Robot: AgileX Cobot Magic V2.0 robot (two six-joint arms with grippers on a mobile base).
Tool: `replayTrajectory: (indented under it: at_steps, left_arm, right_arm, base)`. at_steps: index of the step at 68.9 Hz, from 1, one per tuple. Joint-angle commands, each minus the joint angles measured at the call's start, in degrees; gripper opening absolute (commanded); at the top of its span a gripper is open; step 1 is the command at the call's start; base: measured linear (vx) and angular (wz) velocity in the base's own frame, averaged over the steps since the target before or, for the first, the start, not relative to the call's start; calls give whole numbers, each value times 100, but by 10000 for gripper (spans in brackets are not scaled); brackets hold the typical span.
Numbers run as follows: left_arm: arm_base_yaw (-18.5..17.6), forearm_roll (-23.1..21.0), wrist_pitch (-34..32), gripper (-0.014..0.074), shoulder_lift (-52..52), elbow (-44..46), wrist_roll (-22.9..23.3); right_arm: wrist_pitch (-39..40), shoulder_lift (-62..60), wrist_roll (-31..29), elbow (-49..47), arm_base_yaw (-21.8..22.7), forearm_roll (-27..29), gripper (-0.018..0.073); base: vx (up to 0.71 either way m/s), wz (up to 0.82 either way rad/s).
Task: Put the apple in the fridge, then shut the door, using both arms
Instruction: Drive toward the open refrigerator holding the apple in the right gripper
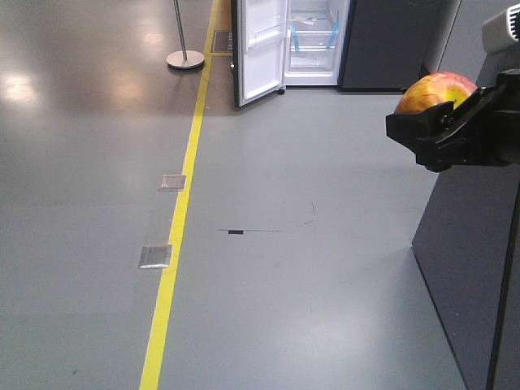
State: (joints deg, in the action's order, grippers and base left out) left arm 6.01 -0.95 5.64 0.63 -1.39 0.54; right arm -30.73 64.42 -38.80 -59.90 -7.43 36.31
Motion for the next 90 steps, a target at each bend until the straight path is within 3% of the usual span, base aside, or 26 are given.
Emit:
replayTrajectory:
  at_steps: [1, 90]
  left_arm:
    - [-48, -58, -419, -8, 81, 113, 45]
    - [-48, -58, -419, -8, 81, 113, 45]
  right_arm:
    - [349, -123, -41, -160, 9, 120, 57]
    - [349, -123, -41, -160, 9, 120, 57]
  base:
    - [20, -7]
    - [19, -1]
